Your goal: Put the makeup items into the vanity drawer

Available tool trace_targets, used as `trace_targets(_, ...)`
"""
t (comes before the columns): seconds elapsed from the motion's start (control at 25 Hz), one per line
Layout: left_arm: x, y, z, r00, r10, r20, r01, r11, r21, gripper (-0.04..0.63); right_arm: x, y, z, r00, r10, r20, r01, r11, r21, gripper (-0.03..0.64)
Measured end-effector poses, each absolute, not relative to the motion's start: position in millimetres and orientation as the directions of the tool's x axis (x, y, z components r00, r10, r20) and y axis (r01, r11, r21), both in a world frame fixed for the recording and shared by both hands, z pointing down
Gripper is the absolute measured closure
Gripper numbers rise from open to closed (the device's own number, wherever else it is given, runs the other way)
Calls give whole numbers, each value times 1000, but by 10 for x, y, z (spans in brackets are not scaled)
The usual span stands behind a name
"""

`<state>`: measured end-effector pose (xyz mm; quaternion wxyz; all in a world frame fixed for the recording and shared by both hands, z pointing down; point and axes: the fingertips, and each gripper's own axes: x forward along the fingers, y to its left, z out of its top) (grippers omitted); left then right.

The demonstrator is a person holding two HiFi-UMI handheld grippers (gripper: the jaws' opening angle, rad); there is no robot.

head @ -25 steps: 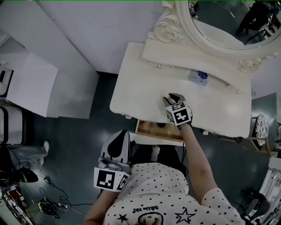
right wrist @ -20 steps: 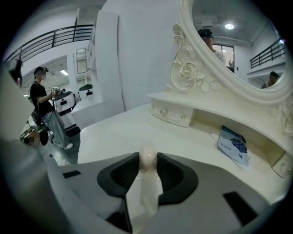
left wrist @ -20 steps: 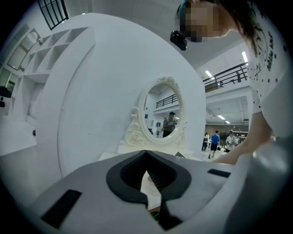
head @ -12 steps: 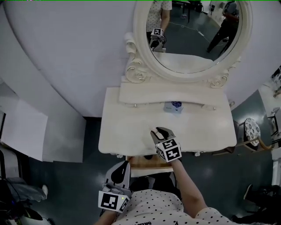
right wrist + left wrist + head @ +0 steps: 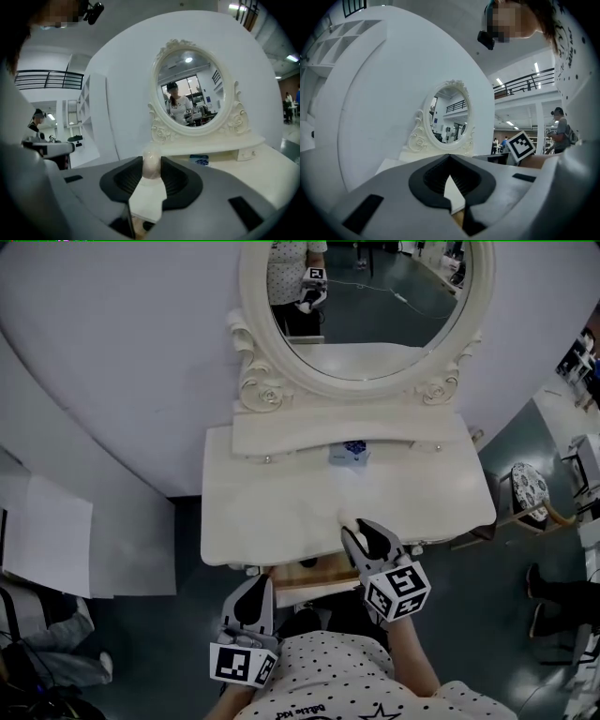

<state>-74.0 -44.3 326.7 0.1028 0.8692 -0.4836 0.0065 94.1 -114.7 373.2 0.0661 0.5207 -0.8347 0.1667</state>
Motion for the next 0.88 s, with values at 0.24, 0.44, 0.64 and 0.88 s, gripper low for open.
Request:
trace_targets(0.24,-758,-411,3275,523,-846,104,-847,-502,175,586,1165,-598,3637,-396,-881,259,-906,329,-265,488)
trace_targets(0.44,-774,-391,3261,518,-849,102,-850,-498,173,586,1270,-306,3603,-374,-885,278,-918,309,-249,488)
trace_targets(0.64,-769,-371,3250,525,-845,103,-846,-506,167,586,1231,-141,3535,-390,-876,284,-916,336,-221,488)
trace_targets(0.88,-795,-364,3258,519,-847,110,-850,-498,172,586,1171,-8,3617,-396,-870,295,-907,321,-271,488)
